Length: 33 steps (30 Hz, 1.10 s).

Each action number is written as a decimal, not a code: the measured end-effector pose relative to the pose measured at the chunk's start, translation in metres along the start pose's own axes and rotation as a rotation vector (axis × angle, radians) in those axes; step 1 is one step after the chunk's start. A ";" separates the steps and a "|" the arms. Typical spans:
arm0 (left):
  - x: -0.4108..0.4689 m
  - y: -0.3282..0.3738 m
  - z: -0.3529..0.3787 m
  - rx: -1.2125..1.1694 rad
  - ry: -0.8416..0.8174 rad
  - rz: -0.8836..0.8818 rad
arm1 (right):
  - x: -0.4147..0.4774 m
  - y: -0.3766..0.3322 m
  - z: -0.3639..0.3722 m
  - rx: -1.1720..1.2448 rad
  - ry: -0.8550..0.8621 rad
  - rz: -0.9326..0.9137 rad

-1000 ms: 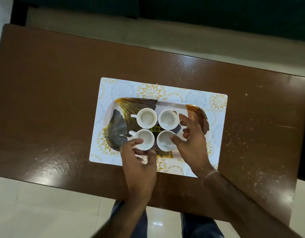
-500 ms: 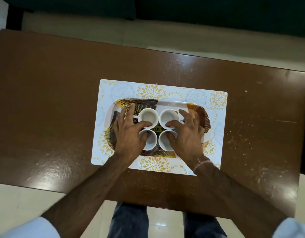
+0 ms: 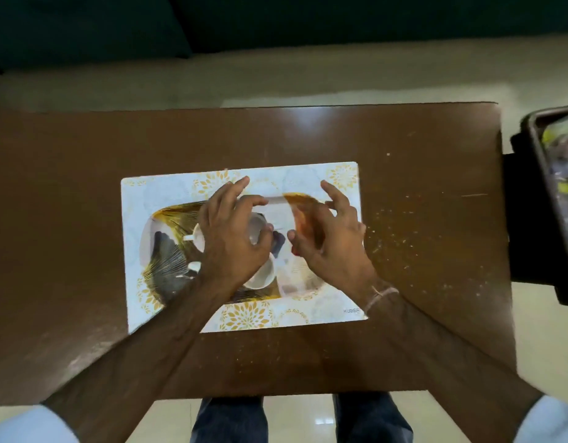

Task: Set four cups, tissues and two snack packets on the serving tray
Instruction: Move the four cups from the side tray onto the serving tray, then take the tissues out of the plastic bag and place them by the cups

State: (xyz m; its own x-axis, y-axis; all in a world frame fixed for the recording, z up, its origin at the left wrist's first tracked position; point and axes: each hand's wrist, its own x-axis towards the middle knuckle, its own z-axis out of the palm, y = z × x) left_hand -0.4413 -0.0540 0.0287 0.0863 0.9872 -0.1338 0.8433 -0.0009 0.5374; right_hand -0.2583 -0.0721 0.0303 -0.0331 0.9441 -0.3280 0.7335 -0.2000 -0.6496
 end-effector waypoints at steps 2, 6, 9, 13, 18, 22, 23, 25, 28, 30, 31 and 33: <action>0.015 0.023 0.017 0.031 -0.041 0.070 | 0.002 0.023 -0.023 0.011 0.026 0.026; 0.040 0.074 0.056 0.064 -0.152 0.163 | 0.004 0.073 -0.071 0.024 0.106 0.084; 0.055 0.120 0.093 0.096 -0.261 0.197 | 0.001 0.115 -0.107 0.031 0.173 0.134; 0.066 0.183 0.140 0.072 -0.329 0.302 | -0.009 0.169 -0.150 0.033 0.258 0.209; 0.071 0.269 0.195 0.069 -0.390 0.441 | -0.030 0.232 -0.203 0.045 0.344 0.312; 0.073 0.332 0.239 0.052 -0.436 0.529 | -0.050 0.281 -0.240 0.078 0.435 0.388; 0.073 0.346 0.249 0.046 -0.443 0.552 | -0.055 0.292 -0.247 0.089 0.475 0.399; 0.071 0.370 0.267 0.051 -0.432 0.595 | -0.064 0.312 -0.258 0.095 0.548 0.430; 0.068 0.401 0.293 0.106 -0.397 0.673 | -0.076 0.347 -0.272 0.097 0.624 0.545; 0.065 0.416 0.308 0.128 -0.424 0.726 | -0.081 0.369 -0.275 0.114 0.670 0.643; 0.063 0.423 0.316 0.139 -0.450 0.748 | -0.084 0.379 -0.276 0.140 0.708 0.690; 0.057 0.436 0.331 0.211 -0.515 0.786 | -0.088 0.395 -0.279 0.247 0.807 0.788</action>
State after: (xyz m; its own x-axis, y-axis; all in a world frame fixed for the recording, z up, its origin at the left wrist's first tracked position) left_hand 0.1068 -0.0504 -0.0205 0.8473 0.5010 -0.1760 0.5189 -0.7106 0.4751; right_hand 0.2236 -0.1611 -0.0062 0.8837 0.4097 -0.2261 0.2021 -0.7699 -0.6053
